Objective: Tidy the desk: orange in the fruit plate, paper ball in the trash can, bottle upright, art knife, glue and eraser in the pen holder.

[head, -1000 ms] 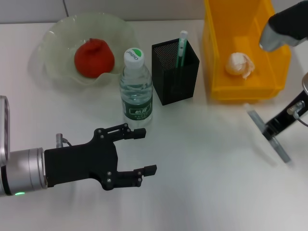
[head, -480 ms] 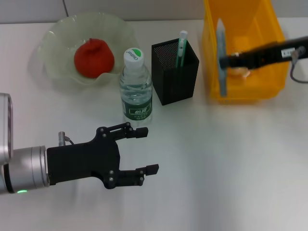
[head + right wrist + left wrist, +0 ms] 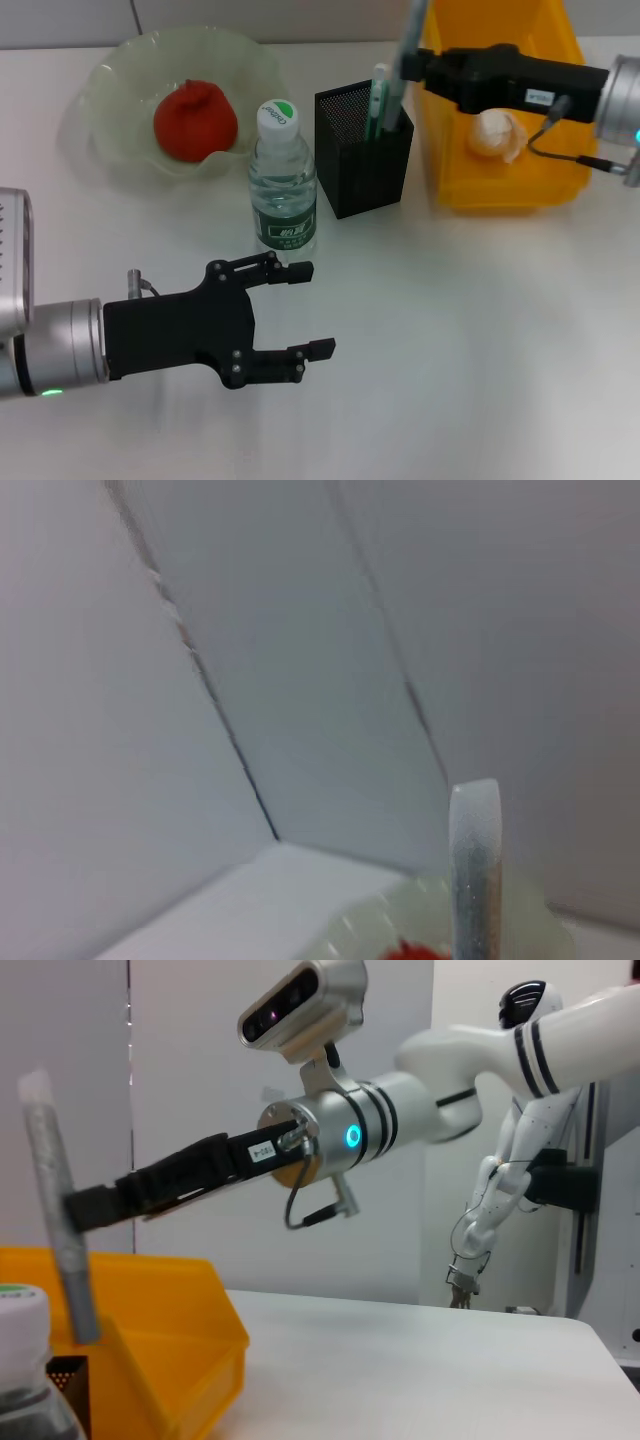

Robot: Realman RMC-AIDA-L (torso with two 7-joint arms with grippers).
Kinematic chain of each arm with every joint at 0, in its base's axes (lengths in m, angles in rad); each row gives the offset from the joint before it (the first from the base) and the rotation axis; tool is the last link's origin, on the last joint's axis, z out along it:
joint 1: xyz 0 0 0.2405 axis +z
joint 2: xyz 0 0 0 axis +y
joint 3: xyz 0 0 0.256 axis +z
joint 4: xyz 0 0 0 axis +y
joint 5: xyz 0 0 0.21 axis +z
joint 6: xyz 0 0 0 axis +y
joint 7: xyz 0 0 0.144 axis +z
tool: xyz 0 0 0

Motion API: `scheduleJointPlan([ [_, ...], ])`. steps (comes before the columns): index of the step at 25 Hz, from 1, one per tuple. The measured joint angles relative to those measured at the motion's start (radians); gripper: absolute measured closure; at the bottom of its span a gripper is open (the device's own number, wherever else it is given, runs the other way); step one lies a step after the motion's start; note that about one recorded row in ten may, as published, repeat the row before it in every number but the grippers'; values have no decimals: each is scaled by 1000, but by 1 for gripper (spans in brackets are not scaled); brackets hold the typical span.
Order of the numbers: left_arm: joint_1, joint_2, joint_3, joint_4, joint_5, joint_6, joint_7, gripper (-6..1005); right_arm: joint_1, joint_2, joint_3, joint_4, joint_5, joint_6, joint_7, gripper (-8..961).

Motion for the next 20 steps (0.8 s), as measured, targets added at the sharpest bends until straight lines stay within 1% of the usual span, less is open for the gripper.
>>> scheduleJointPlan([
  [4,1,0,-2,0,0,-1,0,194,19,1,-4,132,137,20,-204,843],
  [7,4,0,-3,0,0,-4,0,194,31,2,-5,191,179,56,-301,839],
  [8,5,0,-4,0,0,-8,1,194,41,4,-6,219,191,88,-344,834],
  [12,5,0,-7,0,0,-11,1,194,58,4,-13,252,190,121,-374,814],
  [13,4,0,-6,0,0,-12,1,194,62,4,-28,257,188,147,-380,809],
  [16,3,0,-5,0,0,-14,1,194,64,4,-46,258,189,168,-387,794],
  [19,-1,0,-7,-7,0,-20,3,194,69,5,-60,257,192,173,-391,779],
  [20,-3,0,-8,-11,0,-22,3,194,69,5,-60,257,192,173,-391,759],
])
